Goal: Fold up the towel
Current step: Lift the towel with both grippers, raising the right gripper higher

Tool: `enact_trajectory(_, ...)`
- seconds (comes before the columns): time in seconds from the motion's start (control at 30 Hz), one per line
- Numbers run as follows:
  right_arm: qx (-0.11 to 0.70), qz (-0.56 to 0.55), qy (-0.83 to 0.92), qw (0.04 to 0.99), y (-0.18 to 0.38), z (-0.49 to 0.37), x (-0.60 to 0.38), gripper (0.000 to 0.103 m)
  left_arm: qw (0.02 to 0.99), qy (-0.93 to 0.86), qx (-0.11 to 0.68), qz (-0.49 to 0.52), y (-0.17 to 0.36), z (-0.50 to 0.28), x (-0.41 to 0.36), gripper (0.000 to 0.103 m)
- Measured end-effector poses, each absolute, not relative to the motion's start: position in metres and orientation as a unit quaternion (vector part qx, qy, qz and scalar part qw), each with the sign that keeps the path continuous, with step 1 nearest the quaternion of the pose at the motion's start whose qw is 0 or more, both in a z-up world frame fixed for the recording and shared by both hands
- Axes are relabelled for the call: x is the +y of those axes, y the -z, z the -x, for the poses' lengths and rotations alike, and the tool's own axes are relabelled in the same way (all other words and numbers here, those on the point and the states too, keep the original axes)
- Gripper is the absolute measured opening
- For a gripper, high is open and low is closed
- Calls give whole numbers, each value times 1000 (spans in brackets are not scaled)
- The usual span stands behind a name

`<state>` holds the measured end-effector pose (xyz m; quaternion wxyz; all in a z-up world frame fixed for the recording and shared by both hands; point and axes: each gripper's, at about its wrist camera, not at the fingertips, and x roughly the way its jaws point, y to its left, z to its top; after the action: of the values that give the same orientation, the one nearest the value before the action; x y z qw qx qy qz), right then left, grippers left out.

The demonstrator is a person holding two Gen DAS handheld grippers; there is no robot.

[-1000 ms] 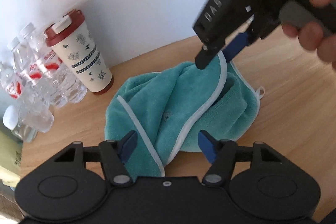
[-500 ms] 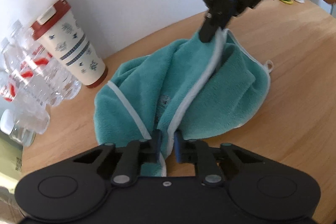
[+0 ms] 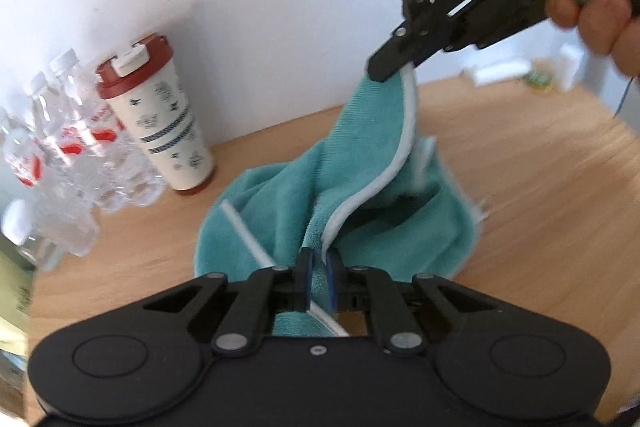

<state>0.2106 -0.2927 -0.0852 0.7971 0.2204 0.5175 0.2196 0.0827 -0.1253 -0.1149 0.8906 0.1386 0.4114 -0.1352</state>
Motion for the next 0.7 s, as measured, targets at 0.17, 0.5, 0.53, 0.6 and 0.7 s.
enact_trajectory(0.17, 488, -221, -220, 815, 54, -203, -304, 4, 891, 178, 405, -104, 88, -76, -140, 4)
enact_trajectory(0.5, 468, -201, -236, 828, 22, -194, -285, 4, 891, 160, 408, -118, 85, -68, -135, 7)
enact_trajectory(0.53, 467, -199, -235, 829, 20, -194, -281, 4, 889, 164, 410, -117, 85, -67, -133, 8)
enact_trajectory(0.6, 465, -195, -235, 831, 18, -192, -272, 4, 882, 174, 421, -122, 85, -68, -129, 12)
enact_trajectory(0.7, 462, -190, -234, 834, 13, -190, -258, 4, 875, 182, 433, -118, 86, -72, -120, 16)
